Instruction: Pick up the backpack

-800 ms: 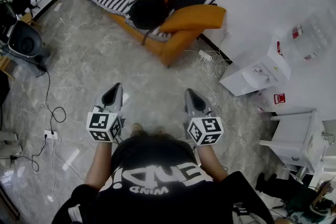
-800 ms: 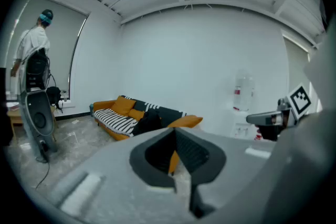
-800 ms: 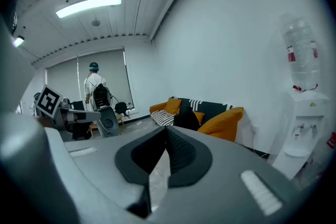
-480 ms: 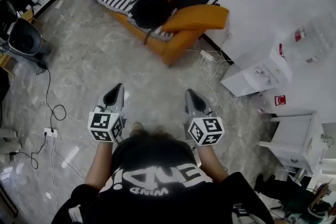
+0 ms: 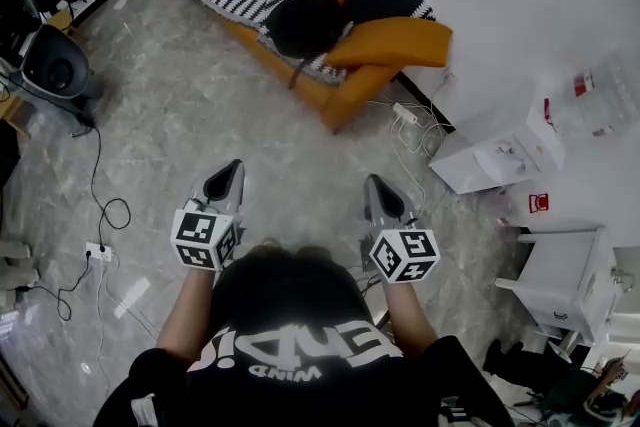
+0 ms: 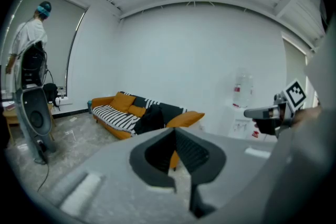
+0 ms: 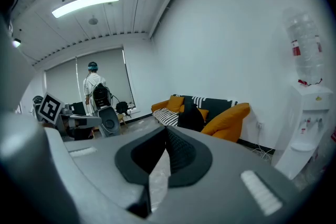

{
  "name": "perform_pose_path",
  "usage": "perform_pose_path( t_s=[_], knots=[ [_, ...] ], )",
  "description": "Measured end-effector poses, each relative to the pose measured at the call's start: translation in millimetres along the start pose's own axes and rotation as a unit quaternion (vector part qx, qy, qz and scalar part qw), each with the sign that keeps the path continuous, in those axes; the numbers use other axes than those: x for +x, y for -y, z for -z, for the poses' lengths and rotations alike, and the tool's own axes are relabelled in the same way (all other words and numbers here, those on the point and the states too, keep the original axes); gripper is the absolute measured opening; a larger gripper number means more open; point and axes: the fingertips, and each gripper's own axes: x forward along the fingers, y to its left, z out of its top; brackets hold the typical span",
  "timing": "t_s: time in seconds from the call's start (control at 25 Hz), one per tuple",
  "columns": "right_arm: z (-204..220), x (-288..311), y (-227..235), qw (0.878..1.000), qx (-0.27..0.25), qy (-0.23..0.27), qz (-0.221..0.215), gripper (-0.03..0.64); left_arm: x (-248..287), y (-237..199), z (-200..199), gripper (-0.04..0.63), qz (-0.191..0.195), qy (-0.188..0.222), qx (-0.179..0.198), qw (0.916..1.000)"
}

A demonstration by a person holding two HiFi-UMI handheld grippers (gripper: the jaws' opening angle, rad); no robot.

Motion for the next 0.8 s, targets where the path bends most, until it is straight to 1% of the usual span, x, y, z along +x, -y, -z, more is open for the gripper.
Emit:
perform_pose_path(
  t_s=[0.16, 0.36, 0.48, 0.64, 0.8],
  knots=[
    [2, 16, -10, 1.0, 0.011, 0.005, 0.011, 0.0, -2, -25, 4, 0.003, 0.01, -0.001, 0.005, 0.9999],
    [-2, 27, -16, 0.999, 0.029, 0.002, 0.016, 0.0, 2, -44, 3, 0.003, 0.012, -0.001, -0.008, 0.9999],
    [-2, 39, -19, 1.0, 0.025, -0.004, 0.015, 0.0, 10, -52, 4, 0.003, 0.015, -0.002, -0.012, 0.9998],
    [-4, 64, -14, 0.999, 0.031, -0.007, 0.011, 0.0, 28, -70, 4, 0.003, 0.008, -0.005, -0.016, 0.9998],
    [-10, 89, -6, 0.999, 0.036, -0.01, 0.005, 0.0, 50, -82, -5, 0.003, 0.006, -0.007, -0.023, 0.9997]
  ],
)
